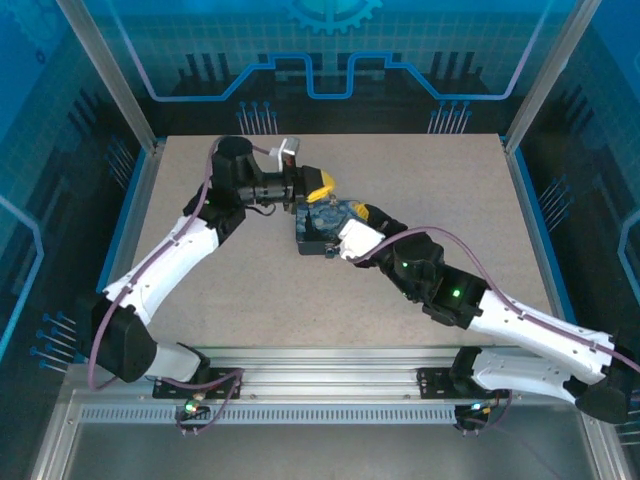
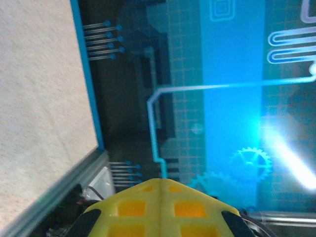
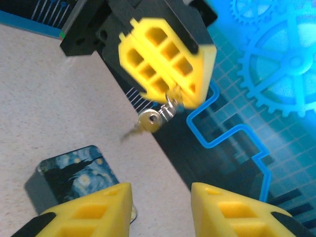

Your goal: Unlock the padlock with the key

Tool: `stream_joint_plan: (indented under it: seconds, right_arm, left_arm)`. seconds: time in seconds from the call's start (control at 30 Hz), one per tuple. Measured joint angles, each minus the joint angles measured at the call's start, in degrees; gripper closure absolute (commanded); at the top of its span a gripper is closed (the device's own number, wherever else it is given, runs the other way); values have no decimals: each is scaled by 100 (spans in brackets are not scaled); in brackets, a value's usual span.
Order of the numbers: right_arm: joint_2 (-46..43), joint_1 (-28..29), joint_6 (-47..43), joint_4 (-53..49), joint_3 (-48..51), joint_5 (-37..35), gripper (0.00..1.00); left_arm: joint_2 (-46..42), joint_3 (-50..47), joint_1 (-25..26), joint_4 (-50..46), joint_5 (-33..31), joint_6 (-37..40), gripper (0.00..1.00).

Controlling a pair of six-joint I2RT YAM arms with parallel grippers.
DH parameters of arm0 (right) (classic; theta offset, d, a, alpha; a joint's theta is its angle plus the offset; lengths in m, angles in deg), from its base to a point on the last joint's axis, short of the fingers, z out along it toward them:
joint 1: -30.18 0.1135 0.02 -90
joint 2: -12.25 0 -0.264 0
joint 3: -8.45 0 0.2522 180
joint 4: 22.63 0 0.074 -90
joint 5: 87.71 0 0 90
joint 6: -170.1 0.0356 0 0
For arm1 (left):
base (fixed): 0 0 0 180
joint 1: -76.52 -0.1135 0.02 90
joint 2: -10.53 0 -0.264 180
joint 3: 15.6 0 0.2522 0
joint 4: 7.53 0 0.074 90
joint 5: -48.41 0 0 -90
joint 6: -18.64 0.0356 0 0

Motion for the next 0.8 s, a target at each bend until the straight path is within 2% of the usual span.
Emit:
stream_joint_plan:
  seconds: [0.1,0.2,0.27,0.37,0.47,0.6,0.8]
  right_arm:
    - [-181,-107,649,-262,0,138,48]
    - [-323,-304,1504,-535,0,356,23]
    - [-385,-509,2210,-713,-2,544,0]
    - [-374,-1056,3425,-1095,-66,1075,0]
    - [-205,-1882,4627,-1292,-188,1969,0]
    - [39,-2472,5650,-994,-122,3152,20]
    - [463,-2789,7300,308,463,4599,41]
  left_arm:
    - [-4,184,-9,-614,-195,603,100]
    - [-9,186,-9,-1054,-455,1128,100]
    - [-11,184,-9,-1268,-654,1434,100]
    - [-42,118,-9,-1399,-892,1821,100]
    - [-85,-46,-7,-1414,-1058,2105,100]
    - [-162,-251,55,-1394,-1263,2365,100]
    - [-544,-647,306,-1036,-1700,2632,100]
